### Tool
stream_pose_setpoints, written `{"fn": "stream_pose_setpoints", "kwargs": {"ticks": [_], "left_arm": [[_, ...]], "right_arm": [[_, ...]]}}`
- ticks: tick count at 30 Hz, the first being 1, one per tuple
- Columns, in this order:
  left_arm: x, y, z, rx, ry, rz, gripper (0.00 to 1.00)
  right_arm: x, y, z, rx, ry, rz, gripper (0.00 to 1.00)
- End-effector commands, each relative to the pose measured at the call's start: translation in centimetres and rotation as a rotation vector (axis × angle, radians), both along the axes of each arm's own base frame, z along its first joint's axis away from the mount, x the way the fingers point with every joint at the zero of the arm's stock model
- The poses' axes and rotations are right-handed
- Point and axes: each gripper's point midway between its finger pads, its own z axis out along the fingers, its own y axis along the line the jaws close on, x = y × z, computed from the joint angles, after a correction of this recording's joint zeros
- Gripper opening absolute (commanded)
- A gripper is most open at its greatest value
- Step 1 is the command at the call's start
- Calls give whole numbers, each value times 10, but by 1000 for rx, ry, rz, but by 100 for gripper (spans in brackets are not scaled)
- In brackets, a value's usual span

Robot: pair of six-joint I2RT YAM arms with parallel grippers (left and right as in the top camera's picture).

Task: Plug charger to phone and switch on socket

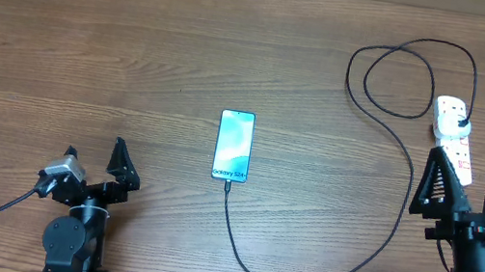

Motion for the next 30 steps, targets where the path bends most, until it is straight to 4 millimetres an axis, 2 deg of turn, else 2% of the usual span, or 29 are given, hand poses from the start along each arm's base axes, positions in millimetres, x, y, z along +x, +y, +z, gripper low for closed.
{"fn": "stream_pose_setpoints", "kwargs": {"ticks": [1, 13, 17, 25, 30], "left_arm": [[0, 1, 0, 29, -1, -1, 100], [0, 1, 0, 29, -1, -1, 100], [0, 1, 0, 29, -1, -1, 100], [0, 1, 0, 29, -1, -1, 99], [0, 1, 0, 29, -1, -1, 99]], "right_arm": [[-1, -2, 1, -3, -6, -13, 100], [-3, -2, -4, -1, 14, -13, 100], [-12, -1, -10, 1, 30, -17, 100], [-31, -5, -2, -2, -33, -52, 100], [-35, -5, -19, -2, -45, -60, 100]]}}
